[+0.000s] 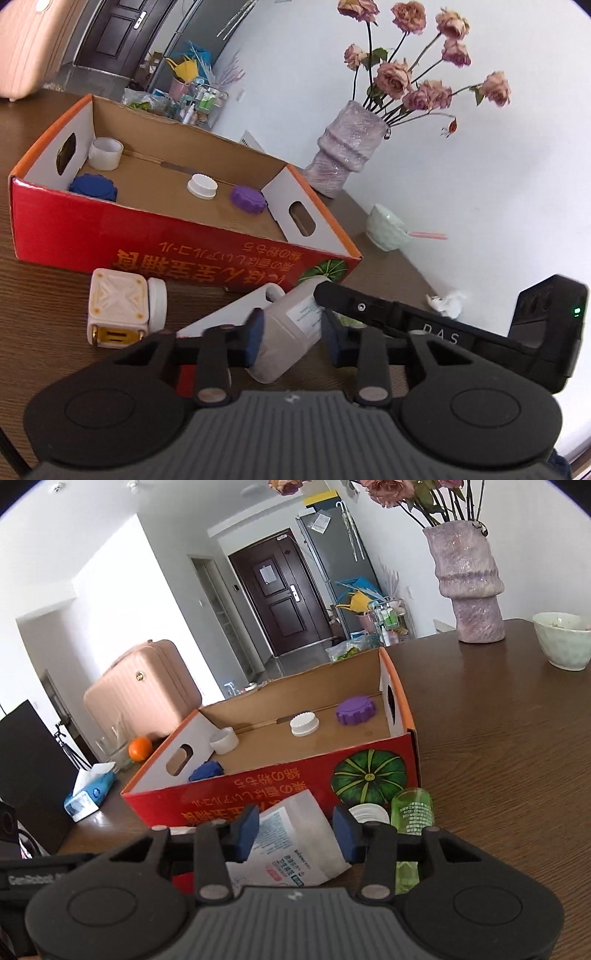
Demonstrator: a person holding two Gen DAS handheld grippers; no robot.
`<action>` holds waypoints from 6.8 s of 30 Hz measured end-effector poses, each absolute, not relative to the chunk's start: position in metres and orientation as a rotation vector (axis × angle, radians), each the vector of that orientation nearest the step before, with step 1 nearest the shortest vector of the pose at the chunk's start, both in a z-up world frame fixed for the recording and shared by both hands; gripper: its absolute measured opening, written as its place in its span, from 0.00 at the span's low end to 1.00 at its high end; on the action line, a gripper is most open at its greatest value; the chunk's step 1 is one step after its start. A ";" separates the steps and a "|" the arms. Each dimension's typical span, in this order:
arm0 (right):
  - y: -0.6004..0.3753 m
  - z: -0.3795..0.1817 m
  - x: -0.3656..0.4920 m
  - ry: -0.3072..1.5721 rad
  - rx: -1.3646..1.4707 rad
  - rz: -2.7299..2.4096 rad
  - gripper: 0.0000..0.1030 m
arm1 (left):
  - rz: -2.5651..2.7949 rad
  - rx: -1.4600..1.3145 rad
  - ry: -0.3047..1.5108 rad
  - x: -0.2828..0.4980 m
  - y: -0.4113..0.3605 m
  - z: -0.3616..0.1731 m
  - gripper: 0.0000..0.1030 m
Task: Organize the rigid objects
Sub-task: 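Grasp the white plastic bottle with both tools from either side, then carry the white bottle with both tools into the box and release it, then withdraw both tools from the box back toward the table, then grasp the white plug adapter with the left tool while the right tool grasps the white round disc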
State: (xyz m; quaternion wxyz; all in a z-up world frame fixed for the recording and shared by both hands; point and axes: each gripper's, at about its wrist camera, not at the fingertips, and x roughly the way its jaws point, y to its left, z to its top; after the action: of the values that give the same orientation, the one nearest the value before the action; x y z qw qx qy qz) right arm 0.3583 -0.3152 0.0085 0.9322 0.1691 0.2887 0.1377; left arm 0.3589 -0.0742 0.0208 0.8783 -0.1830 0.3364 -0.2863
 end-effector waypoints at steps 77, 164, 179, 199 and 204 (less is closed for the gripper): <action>-0.336 0.071 0.431 0.468 0.391 0.486 0.37 | -0.536 -0.118 0.359 0.407 -0.101 0.098 0.39; -0.292 -0.003 0.085 0.419 0.019 0.219 1.00 | -0.248 0.006 0.465 0.077 0.004 0.028 1.00; -0.307 0.017 0.141 0.442 0.158 0.300 1.00 | -0.276 0.008 0.510 0.156 -0.004 0.036 1.00; -0.215 -0.015 0.407 0.696 0.384 0.479 0.14 | -0.265 -0.061 0.624 0.315 0.007 0.026 0.97; -0.245 0.004 0.379 0.622 0.352 0.428 0.08 | -0.308 -0.079 0.703 0.361 -0.019 0.017 0.81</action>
State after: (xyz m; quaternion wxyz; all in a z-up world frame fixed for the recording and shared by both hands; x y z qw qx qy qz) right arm 0.3792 -0.2450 0.0037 0.9144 0.1710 0.3023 0.2081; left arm 0.3614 -0.0193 0.0169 0.9265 -0.0385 0.3428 -0.1501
